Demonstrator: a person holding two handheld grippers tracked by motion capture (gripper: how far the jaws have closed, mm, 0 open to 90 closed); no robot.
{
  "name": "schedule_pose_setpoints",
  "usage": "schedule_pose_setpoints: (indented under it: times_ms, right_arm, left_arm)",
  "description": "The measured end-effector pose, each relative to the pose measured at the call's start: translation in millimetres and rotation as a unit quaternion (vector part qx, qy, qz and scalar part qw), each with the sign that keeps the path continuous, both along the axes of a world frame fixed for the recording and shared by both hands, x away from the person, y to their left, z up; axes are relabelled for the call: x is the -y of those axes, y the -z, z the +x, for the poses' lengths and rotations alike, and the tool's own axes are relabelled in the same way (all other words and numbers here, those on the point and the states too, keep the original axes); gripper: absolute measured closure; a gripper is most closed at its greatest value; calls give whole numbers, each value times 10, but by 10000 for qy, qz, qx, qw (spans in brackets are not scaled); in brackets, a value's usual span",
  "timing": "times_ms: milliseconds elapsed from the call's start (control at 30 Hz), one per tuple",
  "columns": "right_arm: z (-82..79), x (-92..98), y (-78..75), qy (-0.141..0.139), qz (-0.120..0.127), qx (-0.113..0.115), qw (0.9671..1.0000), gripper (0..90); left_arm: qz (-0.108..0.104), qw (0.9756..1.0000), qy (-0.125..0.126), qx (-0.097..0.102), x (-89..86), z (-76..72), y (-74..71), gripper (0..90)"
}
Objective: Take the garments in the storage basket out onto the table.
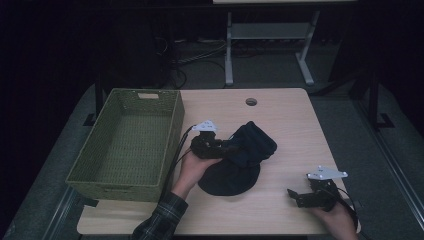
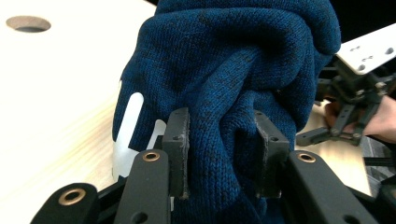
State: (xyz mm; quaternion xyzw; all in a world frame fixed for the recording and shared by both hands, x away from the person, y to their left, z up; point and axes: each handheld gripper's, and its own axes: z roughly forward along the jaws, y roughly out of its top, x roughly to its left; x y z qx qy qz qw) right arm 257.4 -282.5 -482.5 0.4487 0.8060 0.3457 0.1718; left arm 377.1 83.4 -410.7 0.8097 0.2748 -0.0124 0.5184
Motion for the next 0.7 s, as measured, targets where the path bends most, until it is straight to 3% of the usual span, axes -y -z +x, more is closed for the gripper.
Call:
schedule_pose_setpoints:
  times_ms: [233, 367, 467, 567, 700]
  right_arm:
    - [1, 1, 1, -3, -11, 6, 10000, 65]
    - [1, 1, 1, -2, -12, 7, 10000, 65]
    - [1, 1, 1, -1, -11, 5, 10000, 65]
    - [1, 1, 1, -2, -12, 6, 10000, 66]
    - [1, 1, 1, -1, -12, 6, 10000, 65]
  left_arm:
    - [181, 9997, -126, -85, -15, 80, 117, 628]
    - [161, 9996, -166, -142, -30, 88, 132, 576]
    - [143, 9996, -201, -139, -50, 72, 89, 466]
    - [149, 9995, -294, -5, -78, 31, 13, 393]
    - [107, 9992, -333, 167, -118, -49, -118, 355]
